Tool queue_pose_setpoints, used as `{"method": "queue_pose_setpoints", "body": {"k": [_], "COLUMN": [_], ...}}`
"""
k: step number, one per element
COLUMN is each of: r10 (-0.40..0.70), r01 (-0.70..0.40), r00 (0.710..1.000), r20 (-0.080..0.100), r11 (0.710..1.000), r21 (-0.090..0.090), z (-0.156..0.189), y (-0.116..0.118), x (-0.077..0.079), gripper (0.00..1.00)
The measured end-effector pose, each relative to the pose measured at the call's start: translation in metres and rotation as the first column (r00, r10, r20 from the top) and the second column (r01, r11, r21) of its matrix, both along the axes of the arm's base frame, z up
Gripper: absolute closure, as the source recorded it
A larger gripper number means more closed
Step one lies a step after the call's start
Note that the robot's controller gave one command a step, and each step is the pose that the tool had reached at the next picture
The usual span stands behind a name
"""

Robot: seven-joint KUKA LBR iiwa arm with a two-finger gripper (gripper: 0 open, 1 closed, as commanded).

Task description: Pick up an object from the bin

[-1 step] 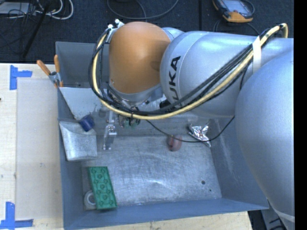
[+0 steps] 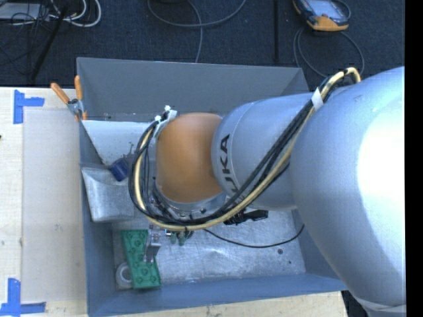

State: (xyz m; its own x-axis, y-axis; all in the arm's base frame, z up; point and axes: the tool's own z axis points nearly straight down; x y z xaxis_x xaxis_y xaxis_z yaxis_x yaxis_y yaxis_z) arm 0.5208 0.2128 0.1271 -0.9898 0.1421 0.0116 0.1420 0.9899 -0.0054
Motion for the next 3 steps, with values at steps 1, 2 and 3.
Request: {"method": "queue_pose_setpoints", "body": {"k": [1, 2, 3], "r10": [-0.054, -0.058, 0.033], "r01": [0.054, 0.058, -0.033], "r00": [0.998, 0.998, 0.999], "r20": [0.019, 0.013, 0.019], "r11": [0.999, 0.998, 0.999], "r21": [0.008, 0.005, 0.002], "z": [-0.039, -0.044, 0.108], "y": [-0.005, -0.006, -0.095], "x": [0.017, 0.015, 0.003], "gripper": [0.00, 1.00, 1.00]}}
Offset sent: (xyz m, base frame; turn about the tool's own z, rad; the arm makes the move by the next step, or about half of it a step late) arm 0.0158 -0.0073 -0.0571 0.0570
